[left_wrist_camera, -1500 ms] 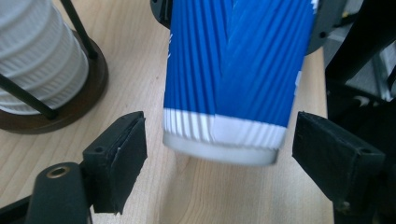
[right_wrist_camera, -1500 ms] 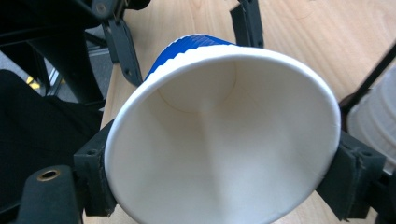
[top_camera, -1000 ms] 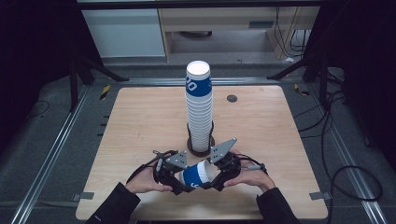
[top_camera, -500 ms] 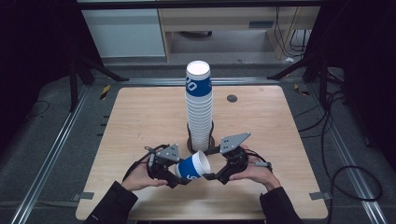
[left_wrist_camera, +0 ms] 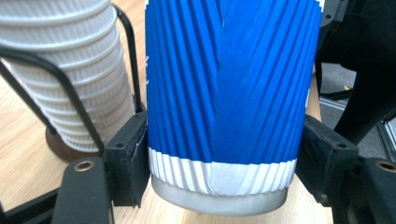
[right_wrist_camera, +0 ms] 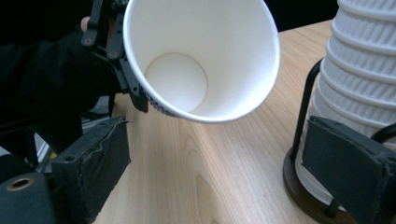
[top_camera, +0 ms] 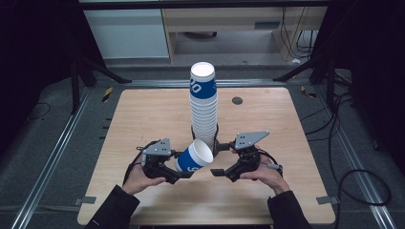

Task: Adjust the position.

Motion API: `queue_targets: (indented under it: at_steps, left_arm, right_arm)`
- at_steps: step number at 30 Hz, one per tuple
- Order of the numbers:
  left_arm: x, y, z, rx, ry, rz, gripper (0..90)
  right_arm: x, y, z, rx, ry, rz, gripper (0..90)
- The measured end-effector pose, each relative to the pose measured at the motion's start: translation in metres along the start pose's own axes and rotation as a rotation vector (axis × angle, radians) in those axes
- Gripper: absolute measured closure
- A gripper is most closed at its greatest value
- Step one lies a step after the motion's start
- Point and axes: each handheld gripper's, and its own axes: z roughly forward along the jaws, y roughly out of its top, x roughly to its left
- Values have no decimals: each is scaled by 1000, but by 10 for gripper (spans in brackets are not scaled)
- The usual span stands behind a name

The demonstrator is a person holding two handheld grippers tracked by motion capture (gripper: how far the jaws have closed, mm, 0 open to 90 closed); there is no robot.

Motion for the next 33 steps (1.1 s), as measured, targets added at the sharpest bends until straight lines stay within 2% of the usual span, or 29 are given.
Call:
queue_targets:
  at_steps: [6,18,27,33]
  left_arm:
    - [-8,2,10,7,-16,16,277]
    - [-18,4,23,40,-37,46,278]
    - [-19,4,25,51,-44,54,278]
    - [-19,4,26,57,-45,53,272]
  right_arm:
    - [1,1,5,-36,44,34,87]
    - [7,0,22,-14,111,55,123]
    - [7,-2,25,-5,138,64,170]
    - [9,0,25,-9,146,51,208]
